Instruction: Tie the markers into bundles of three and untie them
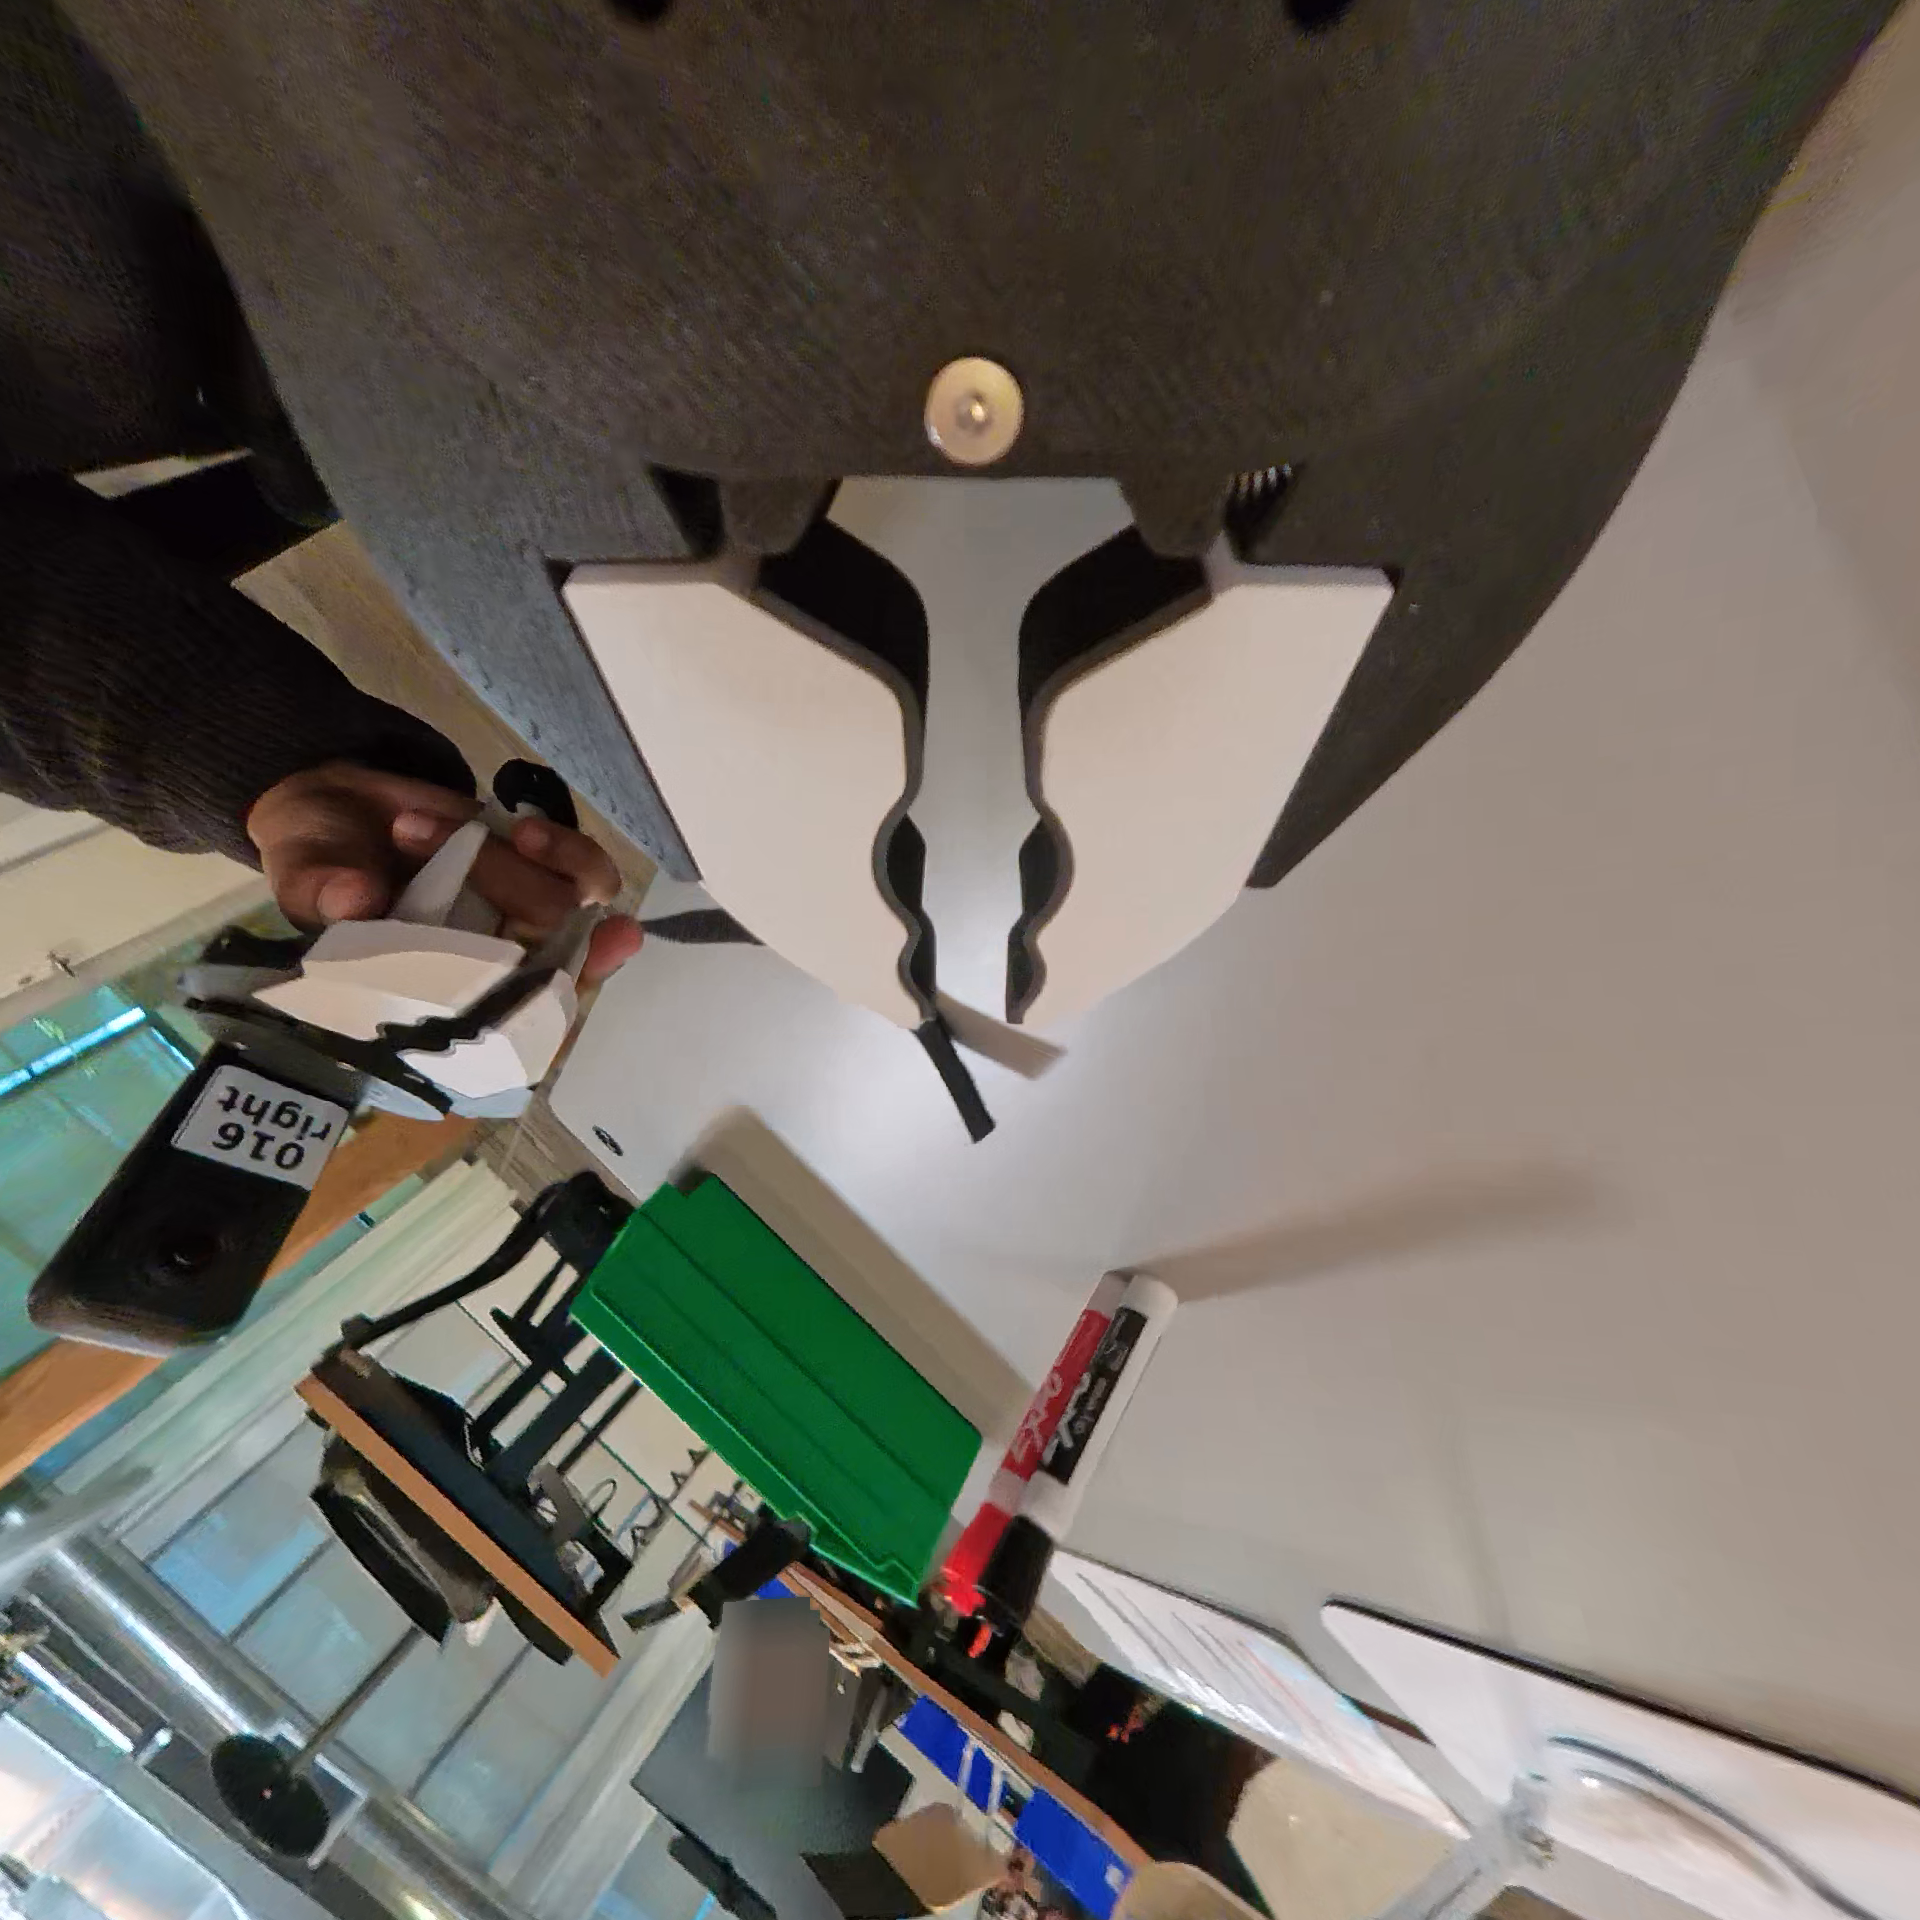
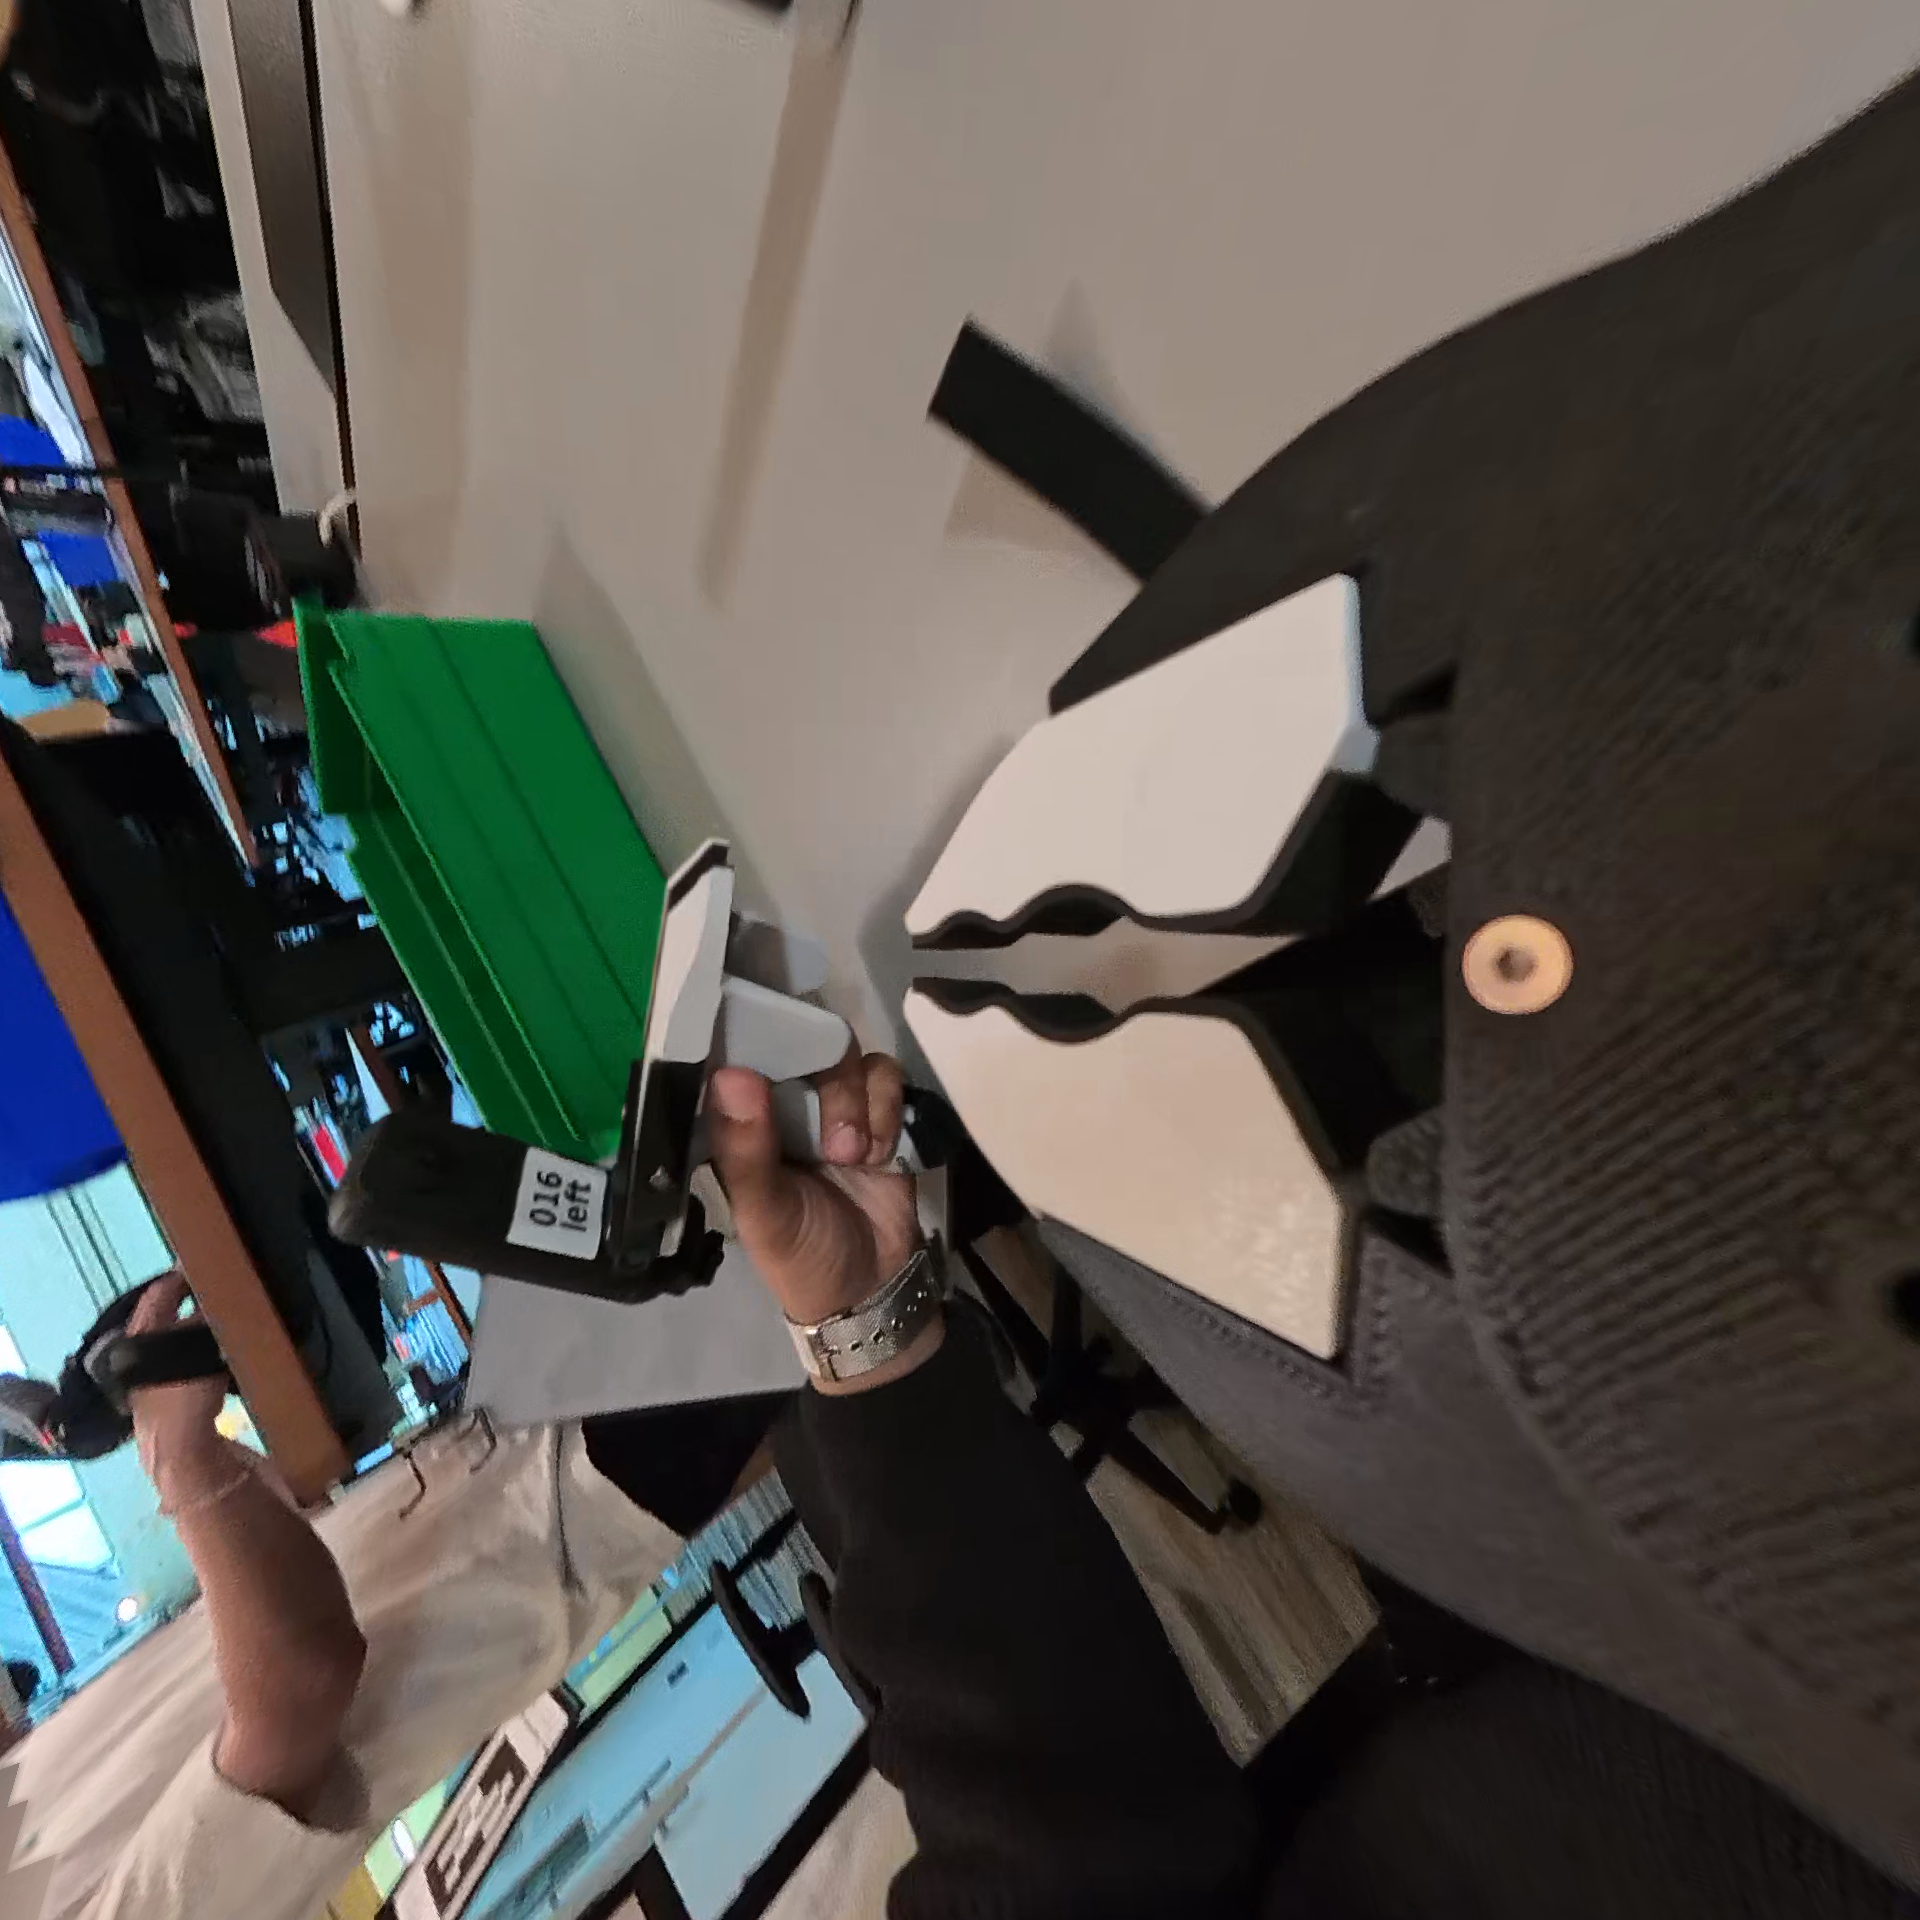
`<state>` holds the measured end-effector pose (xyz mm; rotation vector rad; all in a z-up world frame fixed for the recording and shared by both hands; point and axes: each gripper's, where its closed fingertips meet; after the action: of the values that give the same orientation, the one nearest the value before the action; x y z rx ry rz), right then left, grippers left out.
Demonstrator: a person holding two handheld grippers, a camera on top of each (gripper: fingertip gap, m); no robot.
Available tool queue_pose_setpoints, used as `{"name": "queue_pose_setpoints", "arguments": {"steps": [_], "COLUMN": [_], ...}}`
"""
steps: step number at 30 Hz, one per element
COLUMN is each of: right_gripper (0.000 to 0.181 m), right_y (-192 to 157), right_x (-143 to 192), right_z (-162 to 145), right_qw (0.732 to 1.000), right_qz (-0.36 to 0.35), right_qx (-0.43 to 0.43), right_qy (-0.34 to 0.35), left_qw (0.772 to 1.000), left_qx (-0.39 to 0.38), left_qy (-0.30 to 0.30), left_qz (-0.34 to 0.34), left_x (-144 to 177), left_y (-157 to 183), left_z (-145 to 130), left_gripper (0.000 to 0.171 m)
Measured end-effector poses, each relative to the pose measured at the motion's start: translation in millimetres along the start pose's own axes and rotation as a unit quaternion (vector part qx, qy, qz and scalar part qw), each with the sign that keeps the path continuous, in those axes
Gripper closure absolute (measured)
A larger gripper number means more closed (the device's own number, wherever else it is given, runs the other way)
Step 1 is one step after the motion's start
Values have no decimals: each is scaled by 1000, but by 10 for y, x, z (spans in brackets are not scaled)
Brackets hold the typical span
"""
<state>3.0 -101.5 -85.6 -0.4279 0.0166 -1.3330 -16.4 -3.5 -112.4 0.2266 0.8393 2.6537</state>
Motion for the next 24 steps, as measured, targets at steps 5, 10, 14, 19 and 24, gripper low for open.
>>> {"name": "queue_pose_setpoints", "arguments": {"steps": [5, 10, 14, 19, 24], "right_gripper": [176, 177, 176, 176, 175], "right_y": [-381, -570, -631, -610, -500], "right_x": [-69, -11, 44, 99, 177], "right_z": [-143, -156, -160, -134, -126], "right_qw": [999, 998, 998, 998, 999], "right_qz": [37, 40, 44, 52, 51], "right_qx": [37, 47, 41, 38, 8], "right_qy": [-4, 15, 14, 16, 12], "left_qw": [998, 996, 998, 1000, 999], "left_qx": [10, 28, 15, -17, -37], "left_qy": [48, 78, 57, 6, -5], "left_qz": [29, 27, 26, 16, -1], "left_x": [321, 421, 316, 84, -93], "left_y": [-4, 23, 52, 107, 181], "left_z": [-2, 9, -46, -206, -222], "left_gripper": [158, 157, 157, 157, 157]}}
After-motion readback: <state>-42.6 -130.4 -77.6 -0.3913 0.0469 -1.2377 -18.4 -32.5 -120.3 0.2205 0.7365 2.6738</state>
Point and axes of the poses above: each gripper's, where its closed fingertips meet, x back along the fingers, z out of its top, y = z × x across the jaws, and after that the axes turned 14 degrees about -z, right-handed
